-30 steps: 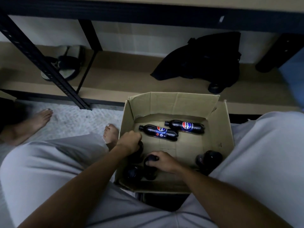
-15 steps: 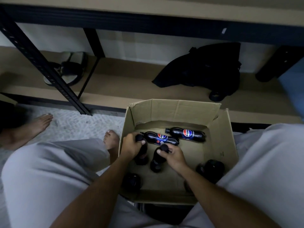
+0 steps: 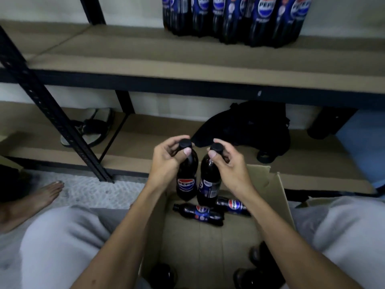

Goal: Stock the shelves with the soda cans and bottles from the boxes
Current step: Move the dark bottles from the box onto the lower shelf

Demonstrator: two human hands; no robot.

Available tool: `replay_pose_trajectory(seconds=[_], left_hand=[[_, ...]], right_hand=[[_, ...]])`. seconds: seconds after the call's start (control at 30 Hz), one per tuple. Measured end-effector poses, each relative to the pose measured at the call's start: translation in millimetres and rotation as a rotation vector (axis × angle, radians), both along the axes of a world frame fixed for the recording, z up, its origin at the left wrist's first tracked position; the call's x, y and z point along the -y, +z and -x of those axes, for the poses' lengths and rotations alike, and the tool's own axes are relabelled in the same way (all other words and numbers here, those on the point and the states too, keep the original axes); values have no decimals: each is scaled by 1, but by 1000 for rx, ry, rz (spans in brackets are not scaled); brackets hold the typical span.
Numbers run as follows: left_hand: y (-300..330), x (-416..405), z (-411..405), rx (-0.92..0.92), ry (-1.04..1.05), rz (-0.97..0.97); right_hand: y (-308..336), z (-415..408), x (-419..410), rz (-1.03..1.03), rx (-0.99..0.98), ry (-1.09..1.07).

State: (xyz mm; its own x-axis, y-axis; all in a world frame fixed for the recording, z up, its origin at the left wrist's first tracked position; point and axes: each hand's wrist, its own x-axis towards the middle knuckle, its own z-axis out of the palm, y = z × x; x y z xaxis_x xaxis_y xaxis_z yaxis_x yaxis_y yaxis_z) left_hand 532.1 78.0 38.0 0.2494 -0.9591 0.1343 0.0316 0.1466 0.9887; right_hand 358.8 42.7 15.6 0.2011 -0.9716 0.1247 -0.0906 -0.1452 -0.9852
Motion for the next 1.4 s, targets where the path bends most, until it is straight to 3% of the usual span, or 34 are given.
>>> replay_pose_trajectory(seconds=[0.3,0.67,1.0,1.17,1.27,1.4], left_hand=[[153,39,14,-95,25,275],[286,96,15,27,123,468],[283,157,0,19,266,504],[271,182,-5,197,386,606],[256,192,-6,393,479,678],[241,203,-6,508,515,686]], right_hand=[[154,-20,23,309,344,-43],[283,-37,81,592,472,-129],[282,-64,142,663,349,-220],[275,-76,168,651,292,-338],[269,-80,178,659,185,-405],[248,-81,191,653,70,-407]])
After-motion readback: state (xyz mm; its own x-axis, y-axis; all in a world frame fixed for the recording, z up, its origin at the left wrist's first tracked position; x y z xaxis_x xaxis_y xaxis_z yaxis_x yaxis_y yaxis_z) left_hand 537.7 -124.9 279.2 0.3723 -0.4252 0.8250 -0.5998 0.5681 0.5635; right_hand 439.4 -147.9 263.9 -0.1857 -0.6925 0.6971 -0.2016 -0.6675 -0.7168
